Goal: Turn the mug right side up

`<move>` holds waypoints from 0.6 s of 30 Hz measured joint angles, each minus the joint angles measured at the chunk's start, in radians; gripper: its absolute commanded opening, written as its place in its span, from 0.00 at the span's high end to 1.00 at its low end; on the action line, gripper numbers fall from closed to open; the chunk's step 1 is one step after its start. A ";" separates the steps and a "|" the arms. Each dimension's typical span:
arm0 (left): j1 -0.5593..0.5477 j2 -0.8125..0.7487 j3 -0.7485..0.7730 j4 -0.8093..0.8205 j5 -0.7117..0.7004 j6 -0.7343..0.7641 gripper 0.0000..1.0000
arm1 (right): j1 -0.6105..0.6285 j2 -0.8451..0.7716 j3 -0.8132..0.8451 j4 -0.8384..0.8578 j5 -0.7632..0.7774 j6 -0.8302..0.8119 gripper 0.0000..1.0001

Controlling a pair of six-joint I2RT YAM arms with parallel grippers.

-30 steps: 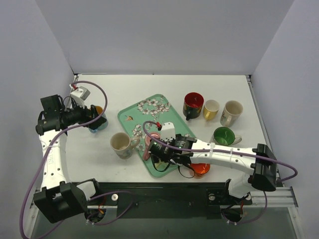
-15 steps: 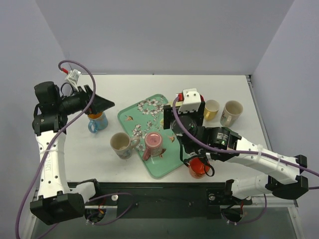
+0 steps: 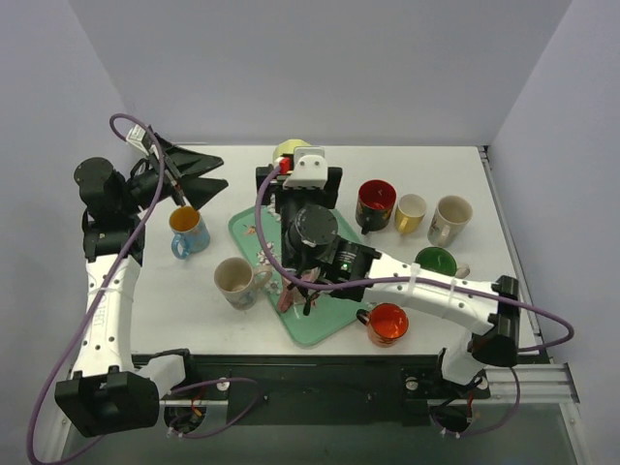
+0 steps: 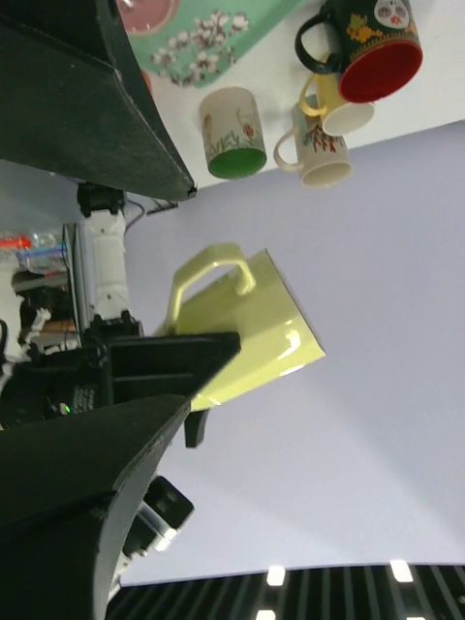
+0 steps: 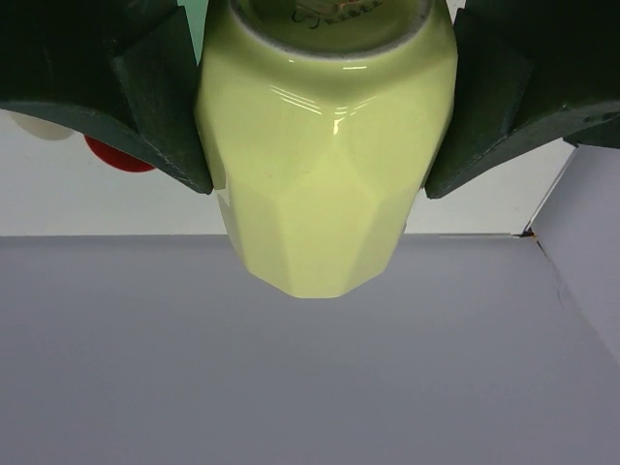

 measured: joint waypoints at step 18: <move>0.008 0.027 -0.027 0.131 -0.056 -0.291 0.24 | -0.010 0.303 0.389 0.094 -0.068 -0.023 1.00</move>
